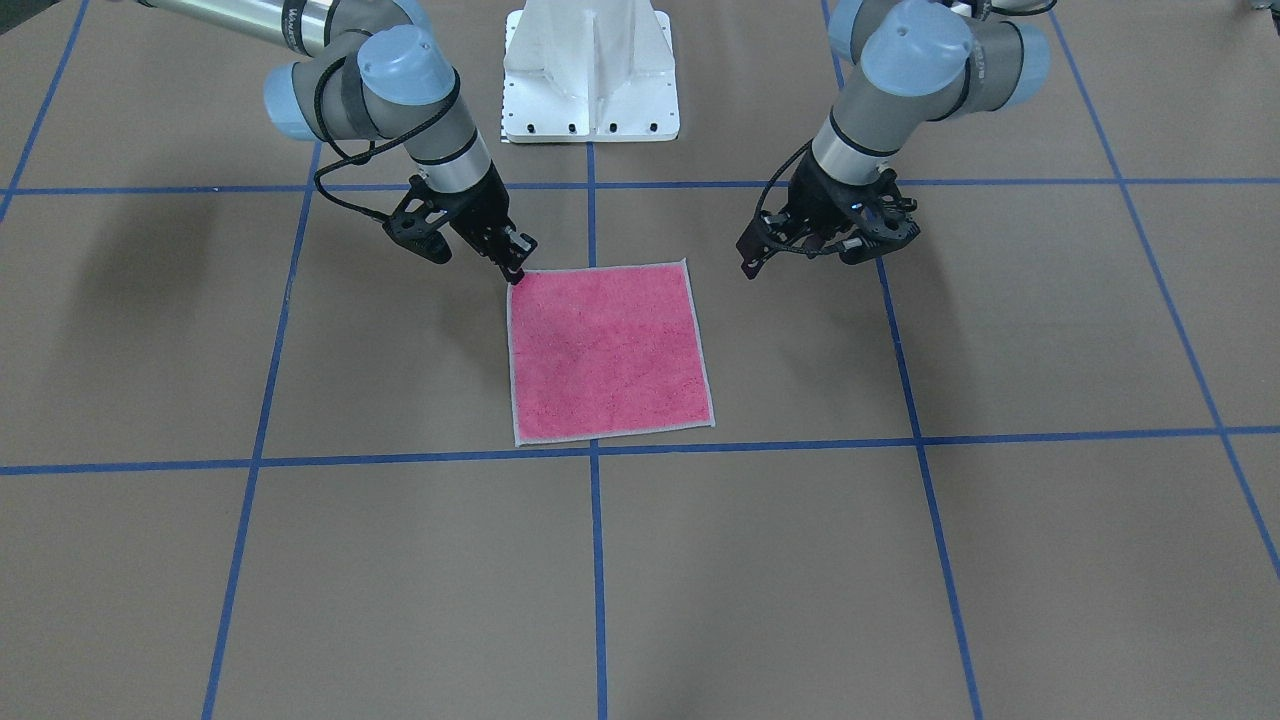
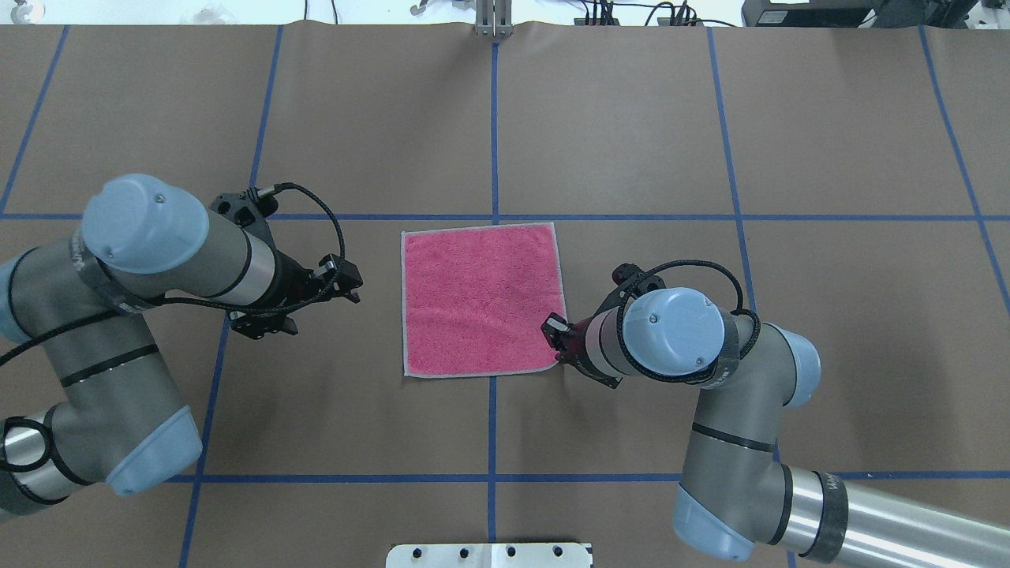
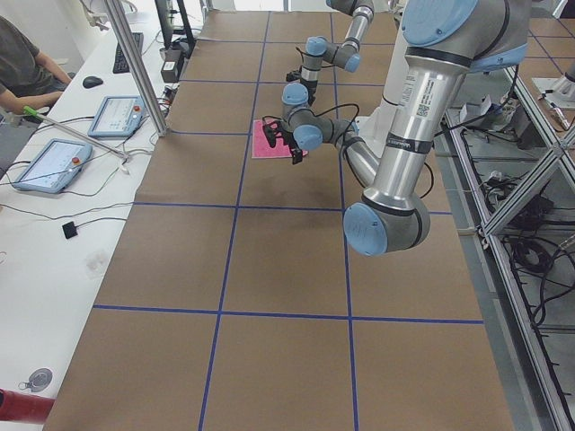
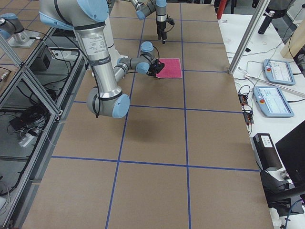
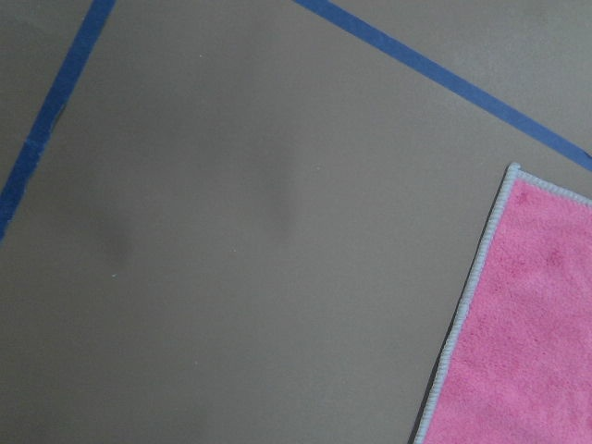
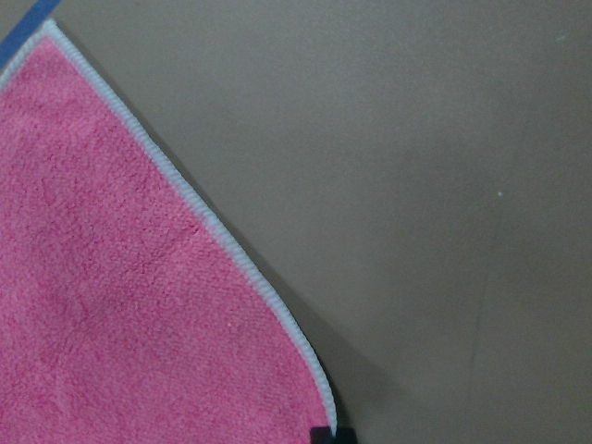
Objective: Fold towel twice with both arms
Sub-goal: 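Lower both grippers and pinch the towel's near corners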
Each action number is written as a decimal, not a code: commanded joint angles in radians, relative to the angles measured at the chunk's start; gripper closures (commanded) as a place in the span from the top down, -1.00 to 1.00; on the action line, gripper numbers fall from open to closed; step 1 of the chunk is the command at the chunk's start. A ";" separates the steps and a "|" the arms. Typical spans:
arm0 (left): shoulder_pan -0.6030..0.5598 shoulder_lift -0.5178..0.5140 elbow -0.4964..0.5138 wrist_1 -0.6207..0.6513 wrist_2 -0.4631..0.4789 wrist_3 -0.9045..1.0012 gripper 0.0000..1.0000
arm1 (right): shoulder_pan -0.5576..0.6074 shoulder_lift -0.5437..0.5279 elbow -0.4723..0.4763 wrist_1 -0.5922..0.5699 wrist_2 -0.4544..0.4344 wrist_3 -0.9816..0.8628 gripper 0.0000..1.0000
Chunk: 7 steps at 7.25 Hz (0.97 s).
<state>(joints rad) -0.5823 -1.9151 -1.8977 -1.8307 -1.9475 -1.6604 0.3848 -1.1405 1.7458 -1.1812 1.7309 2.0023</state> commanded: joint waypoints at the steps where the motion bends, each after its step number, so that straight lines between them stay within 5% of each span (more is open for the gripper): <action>1: 0.093 -0.053 0.023 -0.004 0.105 -0.135 0.97 | 0.002 -0.001 0.003 0.000 -0.001 0.000 -1.00; 3: 0.186 -0.143 0.128 -0.008 0.225 -0.231 0.72 | 0.002 -0.002 0.003 0.000 -0.001 0.000 -1.00; 4: 0.190 -0.157 0.138 -0.007 0.225 -0.245 0.38 | 0.002 -0.002 0.003 0.000 -0.001 0.000 -1.00; 7: 0.208 -0.156 0.152 -0.009 0.226 -0.245 0.21 | 0.002 -0.002 0.003 0.000 0.001 0.000 -1.00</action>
<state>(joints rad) -0.3825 -2.0690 -1.7523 -1.8390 -1.7224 -1.9032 0.3865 -1.1424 1.7487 -1.1812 1.7316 2.0018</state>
